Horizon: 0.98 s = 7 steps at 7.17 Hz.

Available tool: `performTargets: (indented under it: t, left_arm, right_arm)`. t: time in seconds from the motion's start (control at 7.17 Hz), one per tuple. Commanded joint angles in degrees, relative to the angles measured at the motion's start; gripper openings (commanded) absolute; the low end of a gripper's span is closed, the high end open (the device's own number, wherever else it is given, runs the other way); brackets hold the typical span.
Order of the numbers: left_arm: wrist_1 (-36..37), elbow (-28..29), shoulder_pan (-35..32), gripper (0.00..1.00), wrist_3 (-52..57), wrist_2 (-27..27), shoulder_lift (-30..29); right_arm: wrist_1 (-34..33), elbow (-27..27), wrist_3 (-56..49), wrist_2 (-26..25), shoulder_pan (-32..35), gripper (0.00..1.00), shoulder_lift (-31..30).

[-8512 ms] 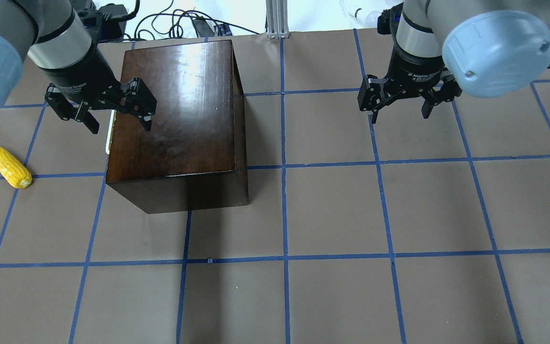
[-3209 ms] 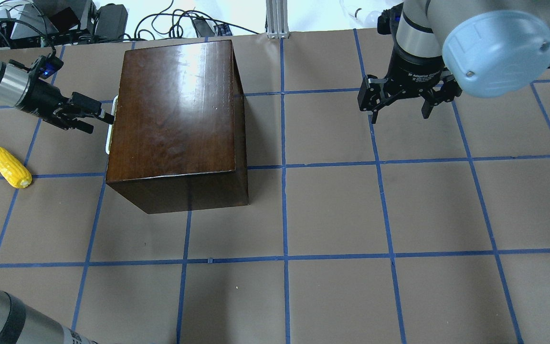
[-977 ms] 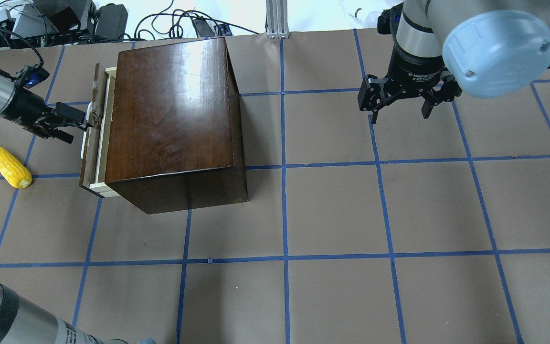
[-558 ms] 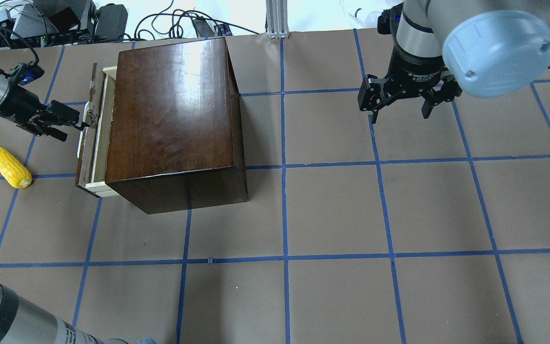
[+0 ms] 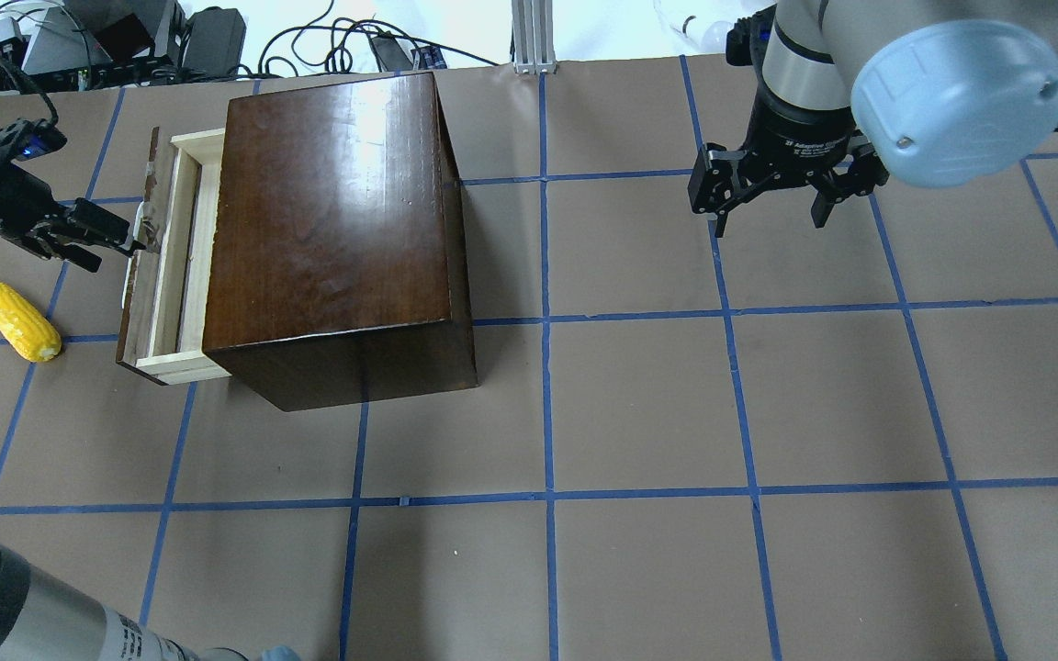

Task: Open drawer and put corn inside
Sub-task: 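Pull the drawer handle away from the cabinet with the left gripper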

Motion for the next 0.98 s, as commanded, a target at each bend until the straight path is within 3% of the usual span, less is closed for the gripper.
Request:
performTargets:
  t: [0.0,0.84]
  left_arm:
    - [0.4,0.06,0.97,1.0,2.09,1.1,-0.06]
    - [0.06,2.34,1.68,1.0,4.47,4.44,-0.06]
  right_arm:
    - [-0.04,0.0,0.0,0.0,0.0,1.0,0.04]
    - [0.05,0.0,0.0,0.0,0.0,1.0,0.04]
